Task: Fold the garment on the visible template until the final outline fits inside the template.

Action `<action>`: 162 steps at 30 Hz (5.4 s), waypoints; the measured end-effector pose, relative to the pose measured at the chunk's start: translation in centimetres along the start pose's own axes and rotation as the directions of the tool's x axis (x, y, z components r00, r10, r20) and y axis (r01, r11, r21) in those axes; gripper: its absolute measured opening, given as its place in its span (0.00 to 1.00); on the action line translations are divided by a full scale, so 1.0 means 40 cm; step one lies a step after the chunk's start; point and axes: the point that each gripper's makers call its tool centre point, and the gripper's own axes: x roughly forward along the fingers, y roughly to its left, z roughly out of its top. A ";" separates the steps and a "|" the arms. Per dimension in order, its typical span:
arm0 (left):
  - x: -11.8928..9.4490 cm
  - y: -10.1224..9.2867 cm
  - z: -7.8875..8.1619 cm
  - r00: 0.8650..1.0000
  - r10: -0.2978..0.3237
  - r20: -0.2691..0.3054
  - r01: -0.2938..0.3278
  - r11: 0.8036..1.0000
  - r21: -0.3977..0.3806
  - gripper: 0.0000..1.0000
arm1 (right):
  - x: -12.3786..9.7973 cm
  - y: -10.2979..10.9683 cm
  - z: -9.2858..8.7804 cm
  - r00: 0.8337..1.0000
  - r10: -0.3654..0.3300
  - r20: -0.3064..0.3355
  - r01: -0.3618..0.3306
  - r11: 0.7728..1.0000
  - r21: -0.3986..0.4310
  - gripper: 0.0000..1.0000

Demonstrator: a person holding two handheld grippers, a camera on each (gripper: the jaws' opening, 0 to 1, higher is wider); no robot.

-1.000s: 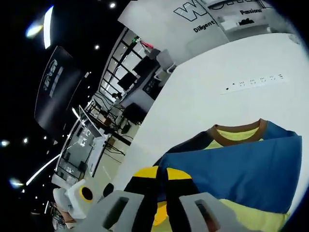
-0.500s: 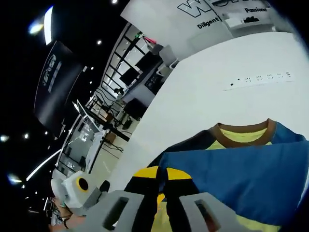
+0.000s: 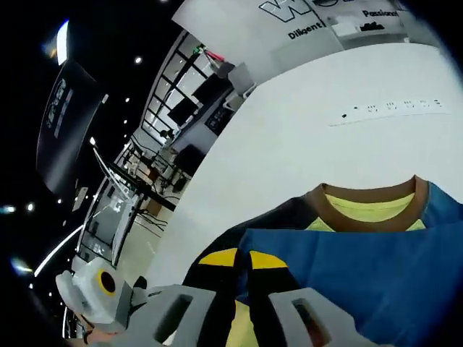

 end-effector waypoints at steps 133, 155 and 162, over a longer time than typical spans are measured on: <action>-0.288 0.177 -0.222 0.990 0.076 -0.123 -0.069 0.996 0.057 0.00 | -0.432 -0.443 -0.177 0.814 -0.572 0.103 0.572 0.756 -0.318 0.00; -0.323 0.286 -0.132 0.976 0.189 -0.104 -0.173 0.974 0.146 0.00 | -0.448 -0.460 -0.169 0.791 -0.604 0.102 0.593 0.714 -0.371 0.00; -0.310 0.330 -0.120 0.962 0.226 -0.156 -0.175 0.942 0.287 0.00 | -0.458 -0.470 -0.167 0.786 -0.610 0.101 0.598 0.707 -0.378 0.00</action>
